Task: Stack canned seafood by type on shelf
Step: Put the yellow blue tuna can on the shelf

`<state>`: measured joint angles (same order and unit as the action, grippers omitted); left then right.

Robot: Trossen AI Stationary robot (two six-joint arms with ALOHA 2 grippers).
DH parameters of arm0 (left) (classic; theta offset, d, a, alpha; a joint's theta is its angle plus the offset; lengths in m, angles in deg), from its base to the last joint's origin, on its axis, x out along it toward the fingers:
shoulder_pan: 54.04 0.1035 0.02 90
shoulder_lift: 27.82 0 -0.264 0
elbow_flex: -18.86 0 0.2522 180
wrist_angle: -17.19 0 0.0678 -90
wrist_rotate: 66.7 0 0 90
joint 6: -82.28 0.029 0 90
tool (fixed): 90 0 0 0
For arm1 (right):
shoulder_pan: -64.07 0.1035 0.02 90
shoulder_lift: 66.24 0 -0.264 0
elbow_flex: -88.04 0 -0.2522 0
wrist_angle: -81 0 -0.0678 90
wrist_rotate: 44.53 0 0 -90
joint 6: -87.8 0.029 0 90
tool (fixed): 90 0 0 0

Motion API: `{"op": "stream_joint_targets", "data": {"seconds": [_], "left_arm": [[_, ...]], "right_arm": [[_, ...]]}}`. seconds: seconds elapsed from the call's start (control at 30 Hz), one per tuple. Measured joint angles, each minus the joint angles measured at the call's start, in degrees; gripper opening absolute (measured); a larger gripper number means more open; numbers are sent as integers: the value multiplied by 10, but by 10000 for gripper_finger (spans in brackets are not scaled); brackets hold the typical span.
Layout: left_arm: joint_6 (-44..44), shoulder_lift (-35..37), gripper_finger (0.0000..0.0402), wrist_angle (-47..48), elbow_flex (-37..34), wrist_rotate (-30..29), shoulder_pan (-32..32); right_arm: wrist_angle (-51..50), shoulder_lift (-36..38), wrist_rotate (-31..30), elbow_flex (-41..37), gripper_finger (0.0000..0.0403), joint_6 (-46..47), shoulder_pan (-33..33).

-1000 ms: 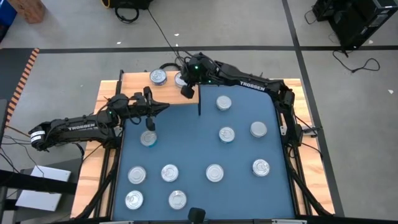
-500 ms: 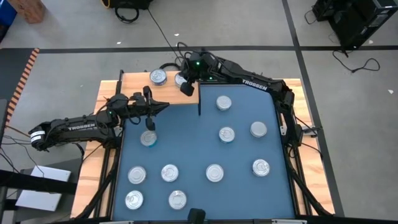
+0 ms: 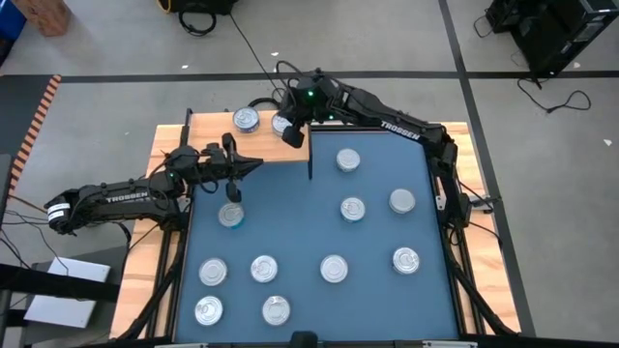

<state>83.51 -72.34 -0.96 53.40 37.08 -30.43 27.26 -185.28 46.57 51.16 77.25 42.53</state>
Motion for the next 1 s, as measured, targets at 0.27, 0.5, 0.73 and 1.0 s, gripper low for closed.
{"op": "stream_joint_targets", "data": {"seconds": [0.27,0.5,0.73,1.0], "left_arm": [[-3,0,1,-9,0,0,0],[-3,0,1,-12,0,0,0],[-2,0,1,-12,0,0,0],[2,0,1,-11,0,0,0]], "right_arm": [[13,2,2,56,0,14,-5],[1,0,-4,20,0,47,-13],[24,0,-15,-56,0,66,-26],[100,1,-15,-143,0,90,-45]]}}
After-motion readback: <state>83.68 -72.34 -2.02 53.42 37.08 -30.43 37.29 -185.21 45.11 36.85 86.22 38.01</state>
